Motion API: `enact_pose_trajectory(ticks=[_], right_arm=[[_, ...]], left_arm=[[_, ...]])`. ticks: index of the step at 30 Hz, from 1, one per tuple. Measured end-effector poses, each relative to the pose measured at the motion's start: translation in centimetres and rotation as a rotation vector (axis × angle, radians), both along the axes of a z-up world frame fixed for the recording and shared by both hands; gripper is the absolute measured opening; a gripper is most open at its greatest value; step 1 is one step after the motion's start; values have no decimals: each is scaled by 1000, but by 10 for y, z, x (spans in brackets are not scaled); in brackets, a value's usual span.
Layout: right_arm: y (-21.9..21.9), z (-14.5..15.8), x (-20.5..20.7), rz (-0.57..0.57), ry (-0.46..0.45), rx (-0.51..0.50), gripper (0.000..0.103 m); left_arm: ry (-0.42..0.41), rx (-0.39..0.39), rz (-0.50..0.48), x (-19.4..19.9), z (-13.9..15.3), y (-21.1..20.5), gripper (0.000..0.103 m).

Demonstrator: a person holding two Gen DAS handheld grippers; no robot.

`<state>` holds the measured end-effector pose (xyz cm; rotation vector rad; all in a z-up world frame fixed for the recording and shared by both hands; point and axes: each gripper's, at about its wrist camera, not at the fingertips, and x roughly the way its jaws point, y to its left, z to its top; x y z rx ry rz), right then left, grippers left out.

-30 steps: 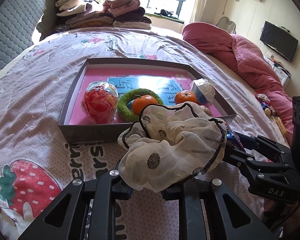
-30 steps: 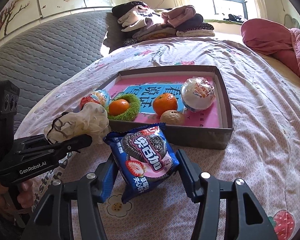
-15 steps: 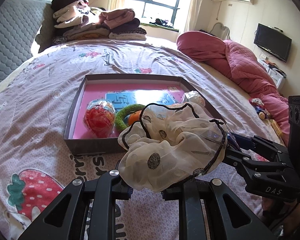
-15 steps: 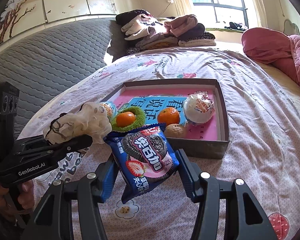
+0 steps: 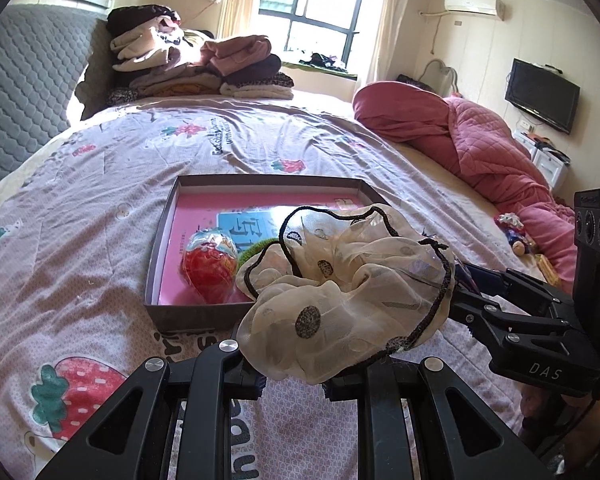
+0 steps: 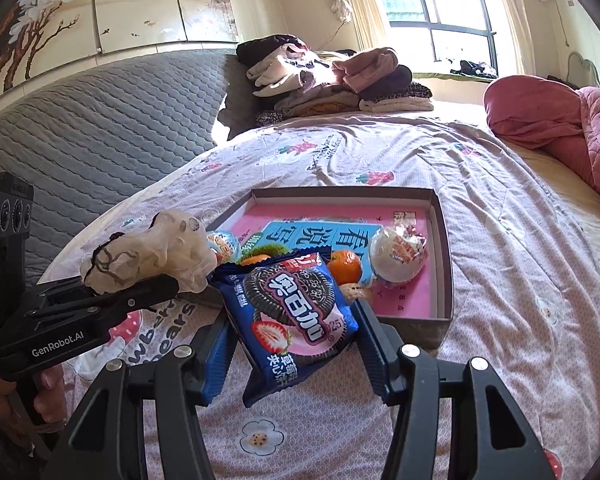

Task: Organize objects
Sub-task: 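Lift and carry scrunchie with left gripper while right gripper carries biscuit pack over the tray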

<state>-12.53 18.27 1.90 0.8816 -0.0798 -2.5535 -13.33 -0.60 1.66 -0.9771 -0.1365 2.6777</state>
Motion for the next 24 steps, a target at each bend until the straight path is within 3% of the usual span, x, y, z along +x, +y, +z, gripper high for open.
enact_pose_trajectory(ticks=[13,24], right_arm=[[5,18,-24,-22,38,-8,56],[0,28,-49,-14,93,-5,56]], left_arm=[[35,17,17,-26,20,-4,20],[39,11,40,-52,13,-10,20]])
